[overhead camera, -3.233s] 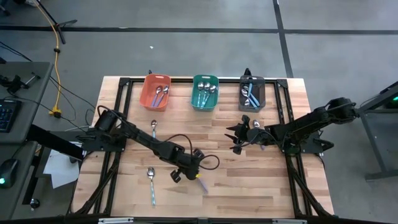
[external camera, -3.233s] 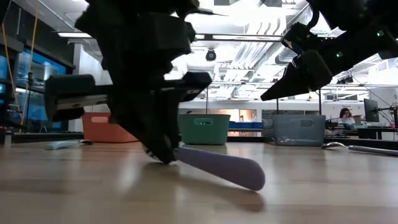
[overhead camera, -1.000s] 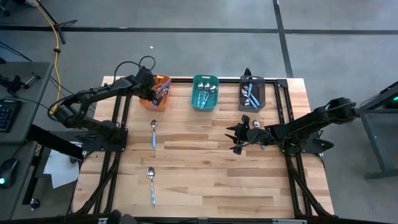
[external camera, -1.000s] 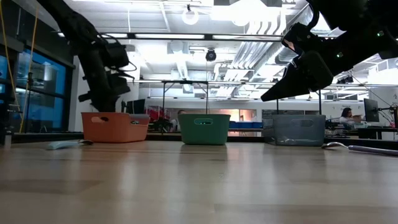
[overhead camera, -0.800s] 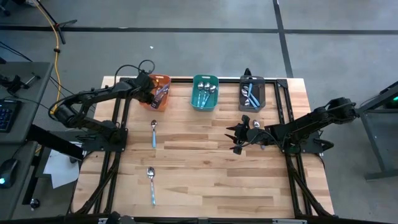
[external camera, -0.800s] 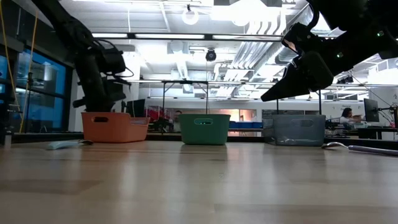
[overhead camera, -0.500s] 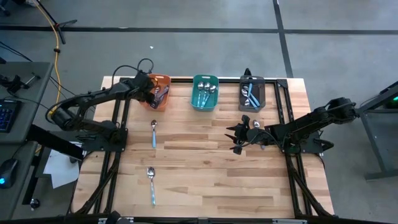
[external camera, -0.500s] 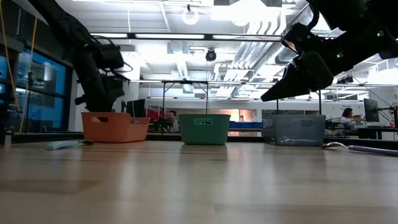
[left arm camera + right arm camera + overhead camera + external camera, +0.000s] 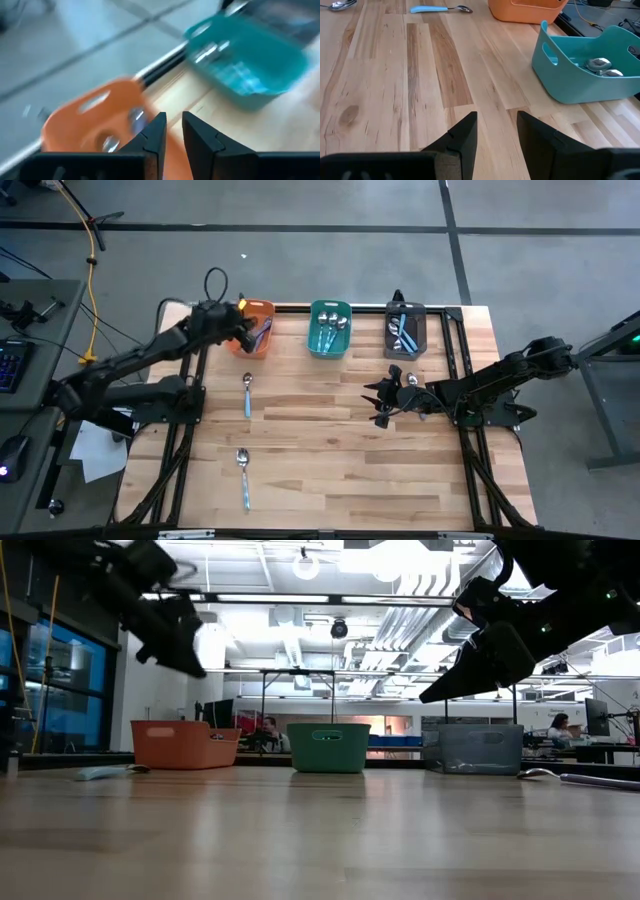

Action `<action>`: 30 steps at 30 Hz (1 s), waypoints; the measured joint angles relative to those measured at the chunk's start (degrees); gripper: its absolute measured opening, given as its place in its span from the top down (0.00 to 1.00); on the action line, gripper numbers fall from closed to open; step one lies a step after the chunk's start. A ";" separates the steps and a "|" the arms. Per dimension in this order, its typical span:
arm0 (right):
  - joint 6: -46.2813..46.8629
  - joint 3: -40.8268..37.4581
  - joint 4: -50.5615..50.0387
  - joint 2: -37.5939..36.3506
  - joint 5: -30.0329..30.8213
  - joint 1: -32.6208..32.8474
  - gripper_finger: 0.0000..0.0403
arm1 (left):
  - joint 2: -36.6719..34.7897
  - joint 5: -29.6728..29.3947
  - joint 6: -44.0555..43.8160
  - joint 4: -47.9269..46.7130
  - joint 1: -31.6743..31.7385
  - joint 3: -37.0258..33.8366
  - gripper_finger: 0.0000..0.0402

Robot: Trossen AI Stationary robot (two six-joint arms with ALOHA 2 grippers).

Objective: Sort silverware by color (type)
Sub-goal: Put the purple spoon into the orange bin

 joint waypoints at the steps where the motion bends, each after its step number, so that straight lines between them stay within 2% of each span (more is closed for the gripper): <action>1: 0.21 0.00 0.00 0.02 0.00 0.00 0.69 | -1.47 0.01 0.47 2.28 -1.64 -1.18 0.88; 10: 2.43 0.00 0.02 0.02 0.00 0.00 0.69 | -8.05 -0.41 2.08 16.46 -15.40 -11.41 0.94; 16: 5.82 0.69 -0.61 0.02 -0.36 0.20 0.69 | -7.90 -9.31 5.32 21.93 -23.62 -16.30 0.95; 19: 7.77 1.90 -2.99 0.02 -2.01 0.60 0.69 | -7.90 -10.88 5.39 23.58 -26.95 -18.22 0.95; 23: 13.00 4.49 -10.85 0.02 -2.27 1.09 0.69 | -7.90 -10.99 5.11 25.67 -31.21 -20.34 0.95; 30: 26.53 10.24 -35.17 0.02 -3.78 2.09 0.69 | -7.90 -11.01 4.98 28.38 -37.19 -23.55 0.95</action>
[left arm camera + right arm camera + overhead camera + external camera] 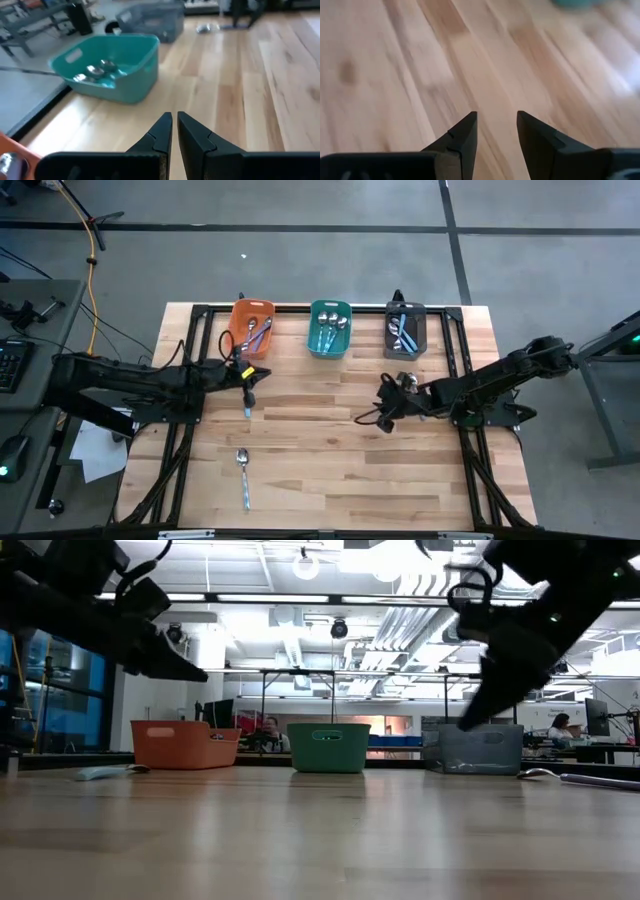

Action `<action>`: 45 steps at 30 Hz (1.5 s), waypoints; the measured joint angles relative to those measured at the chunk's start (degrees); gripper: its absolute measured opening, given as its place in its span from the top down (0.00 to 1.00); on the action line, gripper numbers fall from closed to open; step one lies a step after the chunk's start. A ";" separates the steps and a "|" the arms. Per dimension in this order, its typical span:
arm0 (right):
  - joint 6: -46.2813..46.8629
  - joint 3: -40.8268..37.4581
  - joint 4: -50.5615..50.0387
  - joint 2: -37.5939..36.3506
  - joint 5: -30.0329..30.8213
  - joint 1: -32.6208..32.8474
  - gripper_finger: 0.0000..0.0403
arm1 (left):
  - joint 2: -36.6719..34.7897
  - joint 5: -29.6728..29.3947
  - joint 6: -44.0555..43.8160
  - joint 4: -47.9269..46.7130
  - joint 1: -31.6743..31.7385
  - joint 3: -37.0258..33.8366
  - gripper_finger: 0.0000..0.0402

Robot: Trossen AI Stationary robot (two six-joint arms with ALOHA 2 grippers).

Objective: Sort silverware by color (type)
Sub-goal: Put the purple spoon into the orange bin

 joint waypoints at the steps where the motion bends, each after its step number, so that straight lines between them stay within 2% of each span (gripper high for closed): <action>1: 1.92 0.23 -2.88 0.00 0.00 0.20 0.69 | 0.00 0.00 0.00 -1.07 -0.53 0.00 0.95; 9: 22.51 -2.06 -22.37 -2.39 1.79 0.31 0.69 | 0.00 -0.09 -1.09 -4.89 -2.61 -0.04 0.95; 17: 35.30 -2.22 -35.89 -5.46 0.47 -3.32 0.69 | 0.00 -0.11 -1.39 -5.41 -2.72 -0.04 0.95; 22: 32.75 -4.96 -31.04 -5.44 -2.70 -7.69 0.69 | 0.00 -0.11 -1.70 -5.37 -2.72 -0.04 0.95; 33: 26.49 -10.36 -19.81 -5.59 -3.31 -15.04 0.71 | 0.00 -0.05 -3.90 -5.37 -2.72 -0.04 0.95; 36: 23.93 -10.47 -17.44 -5.51 -3.11 -15.29 0.76 | 0.00 0.02 -5.49 -3.44 -2.72 -0.55 0.95; 42: 16.94 -10.65 -9.62 -5.38 -4.41 -15.27 0.92 | 0.00 3.85 -8.35 11.37 -2.70 -8.14 0.95; 45: 12.06 -10.65 -3.49 -5.38 -5.85 -15.23 0.99 | 0.12 5.01 -9.86 11.28 -2.92 -8.71 0.95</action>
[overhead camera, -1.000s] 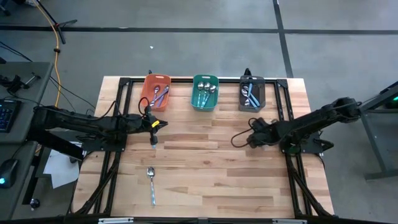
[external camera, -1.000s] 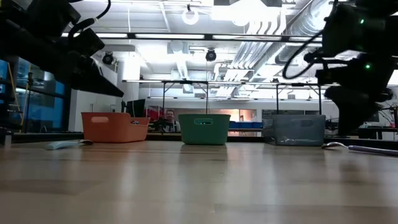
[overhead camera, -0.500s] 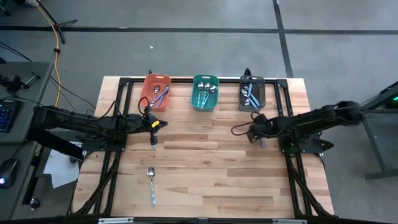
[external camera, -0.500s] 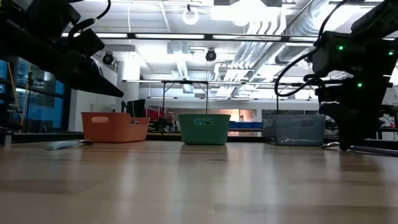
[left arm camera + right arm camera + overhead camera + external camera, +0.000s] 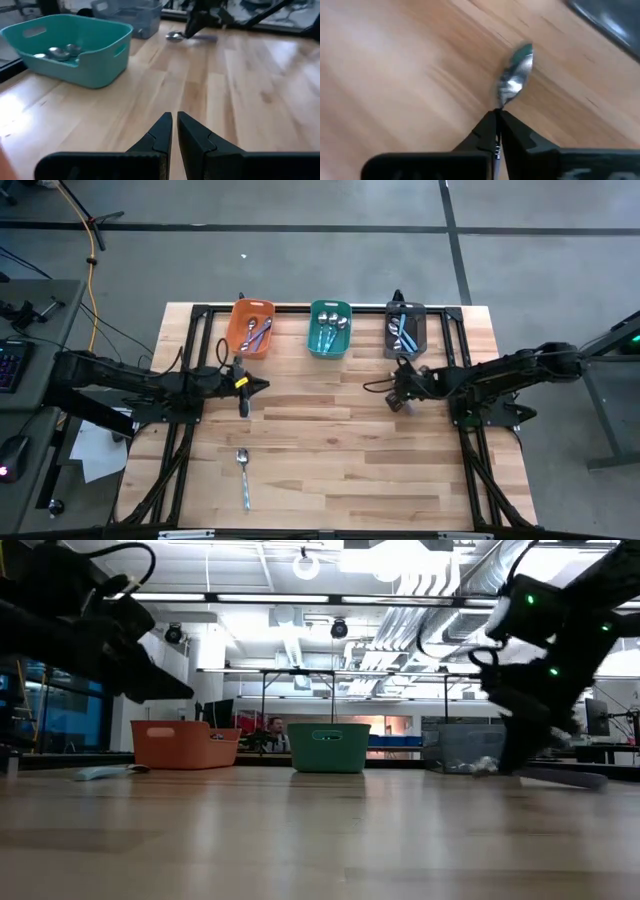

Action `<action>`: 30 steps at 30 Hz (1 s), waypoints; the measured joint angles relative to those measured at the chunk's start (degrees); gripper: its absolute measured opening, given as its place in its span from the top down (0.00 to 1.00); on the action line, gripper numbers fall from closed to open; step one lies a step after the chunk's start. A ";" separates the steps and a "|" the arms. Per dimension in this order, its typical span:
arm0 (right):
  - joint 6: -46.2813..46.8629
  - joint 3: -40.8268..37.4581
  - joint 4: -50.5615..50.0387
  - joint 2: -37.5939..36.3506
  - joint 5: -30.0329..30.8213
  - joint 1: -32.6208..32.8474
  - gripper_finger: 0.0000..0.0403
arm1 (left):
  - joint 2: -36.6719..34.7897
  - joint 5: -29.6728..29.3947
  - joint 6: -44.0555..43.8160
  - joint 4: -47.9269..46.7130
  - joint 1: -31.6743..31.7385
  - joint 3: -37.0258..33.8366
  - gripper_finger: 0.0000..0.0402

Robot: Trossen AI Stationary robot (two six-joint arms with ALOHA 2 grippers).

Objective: Sort silverware by color (type)
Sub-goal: Put the purple spoon into the orange bin

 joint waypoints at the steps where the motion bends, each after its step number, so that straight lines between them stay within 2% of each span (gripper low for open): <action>1: -1.69 0.00 3.15 0.02 -0.67 0.12 0.99 | -0.02 0.35 -0.37 0.43 -0.18 0.02 0.95; 9: -16.88 0.02 29.47 0.00 -1.27 2.76 1.00 | 0.22 1.52 -0.40 5.75 -2.84 0.06 0.91; 12: -19.40 0.11 35.36 0.09 -1.35 3.61 0.99 | 0.39 1.52 -1.15 6.64 -3.91 0.06 0.87; 17: -11.76 0.11 29.65 0.12 -2.08 3.84 0.97 | 0.87 1.50 -4.08 6.52 -5.58 0.06 0.80; 21: -5.28 0.09 22.55 1.63 1.56 5.57 0.86 | 0.87 1.50 -4.26 6.54 -6.29 0.06 0.77; 25: -1.27 0.41 21.97 5.34 2.61 7.73 0.73 | 0.87 1.48 -4.24 6.56 -6.29 0.06 0.76; 30: 0.64 3.92 21.25 12.22 4.52 9.25 0.67 | 0.87 1.46 -4.24 6.42 -6.29 0.06 0.76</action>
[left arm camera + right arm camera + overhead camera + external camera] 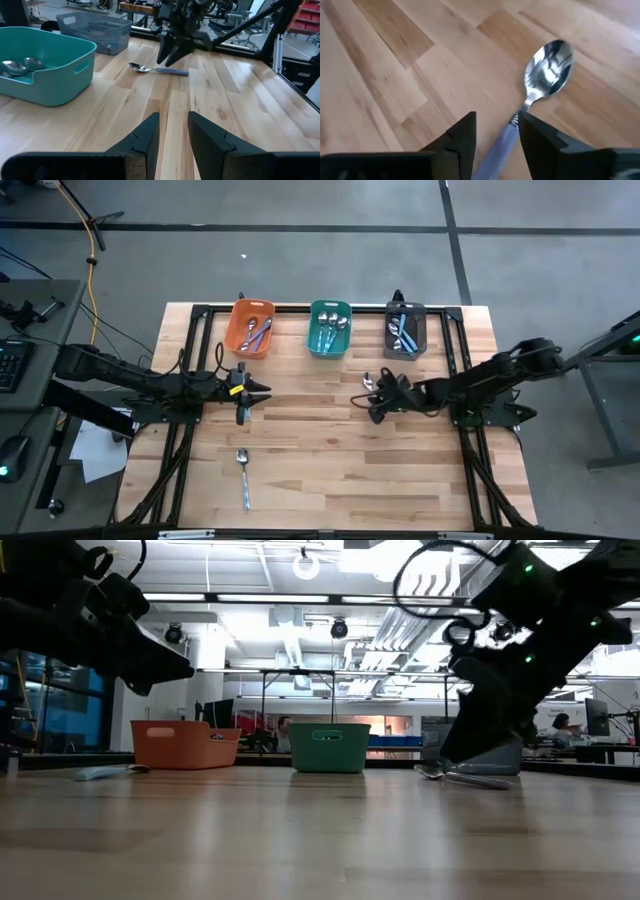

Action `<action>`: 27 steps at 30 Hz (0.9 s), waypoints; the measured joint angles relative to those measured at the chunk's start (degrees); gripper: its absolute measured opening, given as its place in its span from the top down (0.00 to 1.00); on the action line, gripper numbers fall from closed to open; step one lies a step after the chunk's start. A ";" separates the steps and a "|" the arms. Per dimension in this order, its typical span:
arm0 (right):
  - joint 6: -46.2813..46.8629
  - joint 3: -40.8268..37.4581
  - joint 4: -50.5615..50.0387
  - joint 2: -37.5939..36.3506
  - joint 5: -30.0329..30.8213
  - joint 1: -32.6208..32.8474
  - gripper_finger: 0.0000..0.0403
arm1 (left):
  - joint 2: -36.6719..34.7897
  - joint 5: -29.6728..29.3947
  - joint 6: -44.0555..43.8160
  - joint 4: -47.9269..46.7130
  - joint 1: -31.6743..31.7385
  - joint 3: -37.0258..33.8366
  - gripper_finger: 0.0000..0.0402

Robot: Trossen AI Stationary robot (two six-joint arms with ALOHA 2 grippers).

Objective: Sort silverware by color (type)
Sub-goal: Put the purple spoon into the orange bin

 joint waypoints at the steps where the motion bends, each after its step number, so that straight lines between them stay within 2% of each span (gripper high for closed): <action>1: 0.23 0.90 -0.82 1.35 0.10 0.02 0.67 | 0.01 0.00 0.00 -0.01 0.00 0.00 0.76; 10: 2.70 10.01 -10.67 12.90 1.49 -1.70 0.68 | 0.02 0.00 -0.02 -1.02 0.02 0.04 0.77; 15: -1.12 12.29 -10.72 14.55 1.68 -1.77 0.78 | 0.02 0.00 -0.05 -0.94 0.02 0.04 0.77; 20: -6.27 12.58 -8.24 14.66 0.72 -1.81 0.96 | 0.02 -0.02 -0.52 -0.42 0.02 0.04 0.77; 27: -15.02 12.47 3.91 14.90 -2.65 -1.75 0.96 | 0.02 -0.76 -1.55 -0.19 0.02 0.04 0.75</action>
